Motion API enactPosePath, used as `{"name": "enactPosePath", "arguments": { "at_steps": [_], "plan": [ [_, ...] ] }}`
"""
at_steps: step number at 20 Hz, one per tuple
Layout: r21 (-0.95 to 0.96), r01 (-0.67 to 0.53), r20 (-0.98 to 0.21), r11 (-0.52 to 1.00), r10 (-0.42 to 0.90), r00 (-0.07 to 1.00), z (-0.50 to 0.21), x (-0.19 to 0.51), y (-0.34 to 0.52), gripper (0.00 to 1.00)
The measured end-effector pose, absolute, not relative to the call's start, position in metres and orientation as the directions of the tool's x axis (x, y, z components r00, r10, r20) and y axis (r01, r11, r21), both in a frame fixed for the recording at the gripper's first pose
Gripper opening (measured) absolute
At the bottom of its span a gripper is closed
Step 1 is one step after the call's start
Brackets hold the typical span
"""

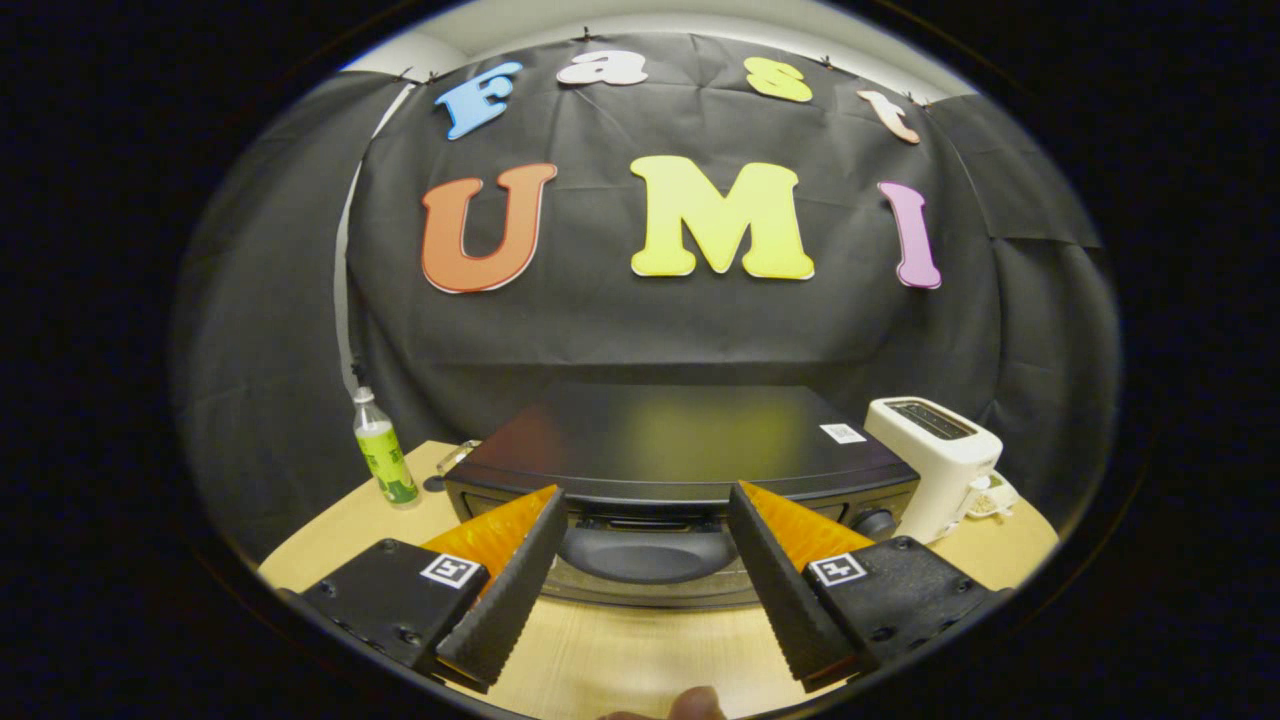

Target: Open the toaster oven, put the food inside, and close the toaster oven door.

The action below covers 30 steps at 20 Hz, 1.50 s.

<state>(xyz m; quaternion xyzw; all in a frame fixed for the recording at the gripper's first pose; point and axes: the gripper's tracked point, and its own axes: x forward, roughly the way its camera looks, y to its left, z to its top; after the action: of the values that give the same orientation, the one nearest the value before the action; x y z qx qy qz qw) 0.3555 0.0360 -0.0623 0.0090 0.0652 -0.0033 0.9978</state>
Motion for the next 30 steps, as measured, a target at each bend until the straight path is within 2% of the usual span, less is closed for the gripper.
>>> {"name": "enactPosePath", "arguments": {
  "at_steps": [6, 13, 17, 19, 20, 21, 22, 26, 30],
  "plan": [
    [0.001, 0.051, -0.092, 0.999, -0.05, 0.995, -0.06, 0.382, 0.025, 1.0],
    [0.002, 0.035, -0.102, 0.999, -0.035, 0.994, -0.064, 0.381, 0.024, 1.0],
    [-0.002, 0.022, -0.044, 1.0, -0.022, 0.999, -0.066, 0.373, 0.026, 1.0],
    [-0.144, 0.03, -0.058, 0.989, -0.039, 0.998, -0.075, 0.368, 0.019, 1.0],
    [-0.117, 0.035, -0.019, 0.993, -0.037, 0.999, -0.076, 0.364, 0.018, 1.0],
    [-0.047, 0.02, -0.078, 0.999, -0.024, 0.997, -0.087, 0.36, 0.022, 1.0],
    [0.025, 0.011, -0.061, 1.0, -0.009, 0.998, -0.085, 0.357, 0.022, 1.0],
    [0.004, 0.008, -0.084, 1.0, -0.007, 0.996, -0.091, 0.344, 0.022, 1.0],
    [-0.001, 0.024, -0.172, 1.0, -0.024, 0.985, -0.113, 0.312, 0.023, 1.0]
  ]
}}
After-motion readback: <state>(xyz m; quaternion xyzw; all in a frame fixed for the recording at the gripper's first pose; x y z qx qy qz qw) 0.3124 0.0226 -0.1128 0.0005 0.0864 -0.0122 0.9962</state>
